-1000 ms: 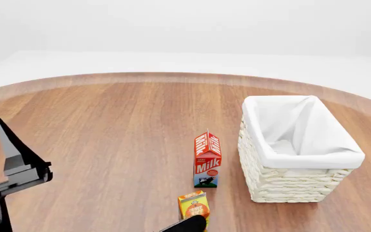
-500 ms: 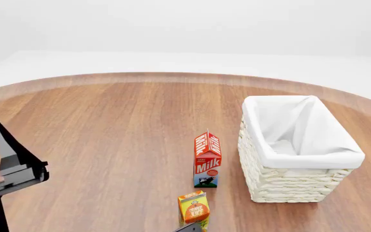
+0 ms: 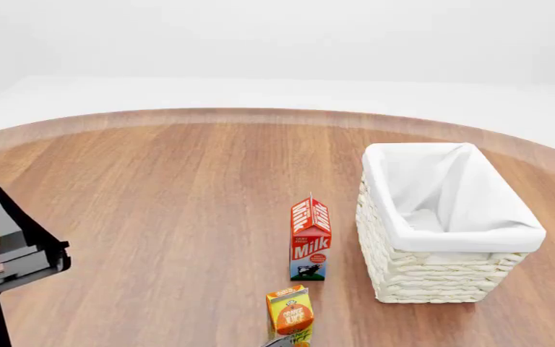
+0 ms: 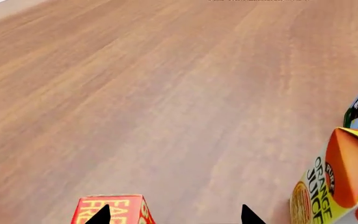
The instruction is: Pick up the cream cheese box and the butter, and put them in the basket.
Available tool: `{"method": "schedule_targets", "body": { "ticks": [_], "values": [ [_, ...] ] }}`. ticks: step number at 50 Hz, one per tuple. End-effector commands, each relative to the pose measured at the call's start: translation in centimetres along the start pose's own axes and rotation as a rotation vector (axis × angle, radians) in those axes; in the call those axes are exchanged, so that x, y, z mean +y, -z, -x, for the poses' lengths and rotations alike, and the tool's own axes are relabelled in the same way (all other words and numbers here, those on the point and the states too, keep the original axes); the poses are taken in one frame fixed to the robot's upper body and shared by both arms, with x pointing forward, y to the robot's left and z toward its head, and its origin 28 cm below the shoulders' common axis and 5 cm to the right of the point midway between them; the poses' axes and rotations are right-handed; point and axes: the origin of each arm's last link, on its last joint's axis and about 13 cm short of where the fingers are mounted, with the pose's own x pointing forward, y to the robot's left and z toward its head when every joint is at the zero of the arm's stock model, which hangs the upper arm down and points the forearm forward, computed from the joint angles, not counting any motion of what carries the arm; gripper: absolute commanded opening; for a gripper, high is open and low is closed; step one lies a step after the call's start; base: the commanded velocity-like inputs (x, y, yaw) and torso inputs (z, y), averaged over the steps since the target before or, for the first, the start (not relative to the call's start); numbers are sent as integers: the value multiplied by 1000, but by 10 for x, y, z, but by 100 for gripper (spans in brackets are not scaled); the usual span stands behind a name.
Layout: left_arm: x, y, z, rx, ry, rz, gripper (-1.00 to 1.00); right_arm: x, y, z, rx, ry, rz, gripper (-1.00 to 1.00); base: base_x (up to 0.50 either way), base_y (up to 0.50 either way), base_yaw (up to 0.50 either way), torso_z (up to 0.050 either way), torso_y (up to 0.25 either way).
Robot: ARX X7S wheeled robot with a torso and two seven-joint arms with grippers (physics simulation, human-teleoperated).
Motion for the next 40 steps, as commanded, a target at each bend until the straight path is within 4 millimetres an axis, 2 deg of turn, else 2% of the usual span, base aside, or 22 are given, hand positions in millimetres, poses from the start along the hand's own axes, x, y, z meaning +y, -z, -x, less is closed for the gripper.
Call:
{"method": "schedule_targets", "body": {
  "ticks": [1,22,40],
  "values": [
    [3,0,-1,-11,-11,-8,100,3,-10,2,-33,-18,-3,100,0,0,0,0,0],
    [8,4,-4,-1,-29,-19,100,15,-14,-1,-52,-47,-41,100,0,0,0,0,0],
    [15,5,-6,-1,-56,-29,100,20,4,-13,-17,-52,-58,100,0,0,0,0,0]
  ]
}}
